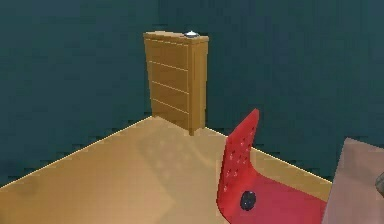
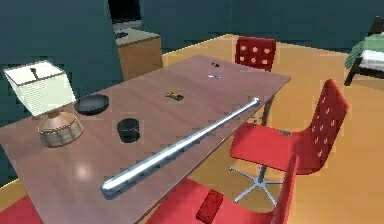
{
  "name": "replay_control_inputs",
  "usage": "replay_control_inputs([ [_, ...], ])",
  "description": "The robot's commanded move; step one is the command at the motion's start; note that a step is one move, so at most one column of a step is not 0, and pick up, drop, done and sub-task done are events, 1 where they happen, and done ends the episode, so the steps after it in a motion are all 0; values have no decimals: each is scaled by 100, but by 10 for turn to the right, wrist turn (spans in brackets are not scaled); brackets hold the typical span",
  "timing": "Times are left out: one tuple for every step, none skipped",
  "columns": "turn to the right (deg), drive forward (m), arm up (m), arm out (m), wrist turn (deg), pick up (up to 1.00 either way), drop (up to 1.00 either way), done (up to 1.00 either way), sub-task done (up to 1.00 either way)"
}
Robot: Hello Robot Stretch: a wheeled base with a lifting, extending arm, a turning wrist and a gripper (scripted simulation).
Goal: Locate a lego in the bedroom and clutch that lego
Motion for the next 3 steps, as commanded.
replay_control_inputs([
  [0, 0, 0, 24, 0, 0, 0, 0, 0],
  [0, 0, 0, 0, 450, 0, 0, 0, 0],
  [0, 0, 0, 0, 450, 0, 0, 0, 0],
])
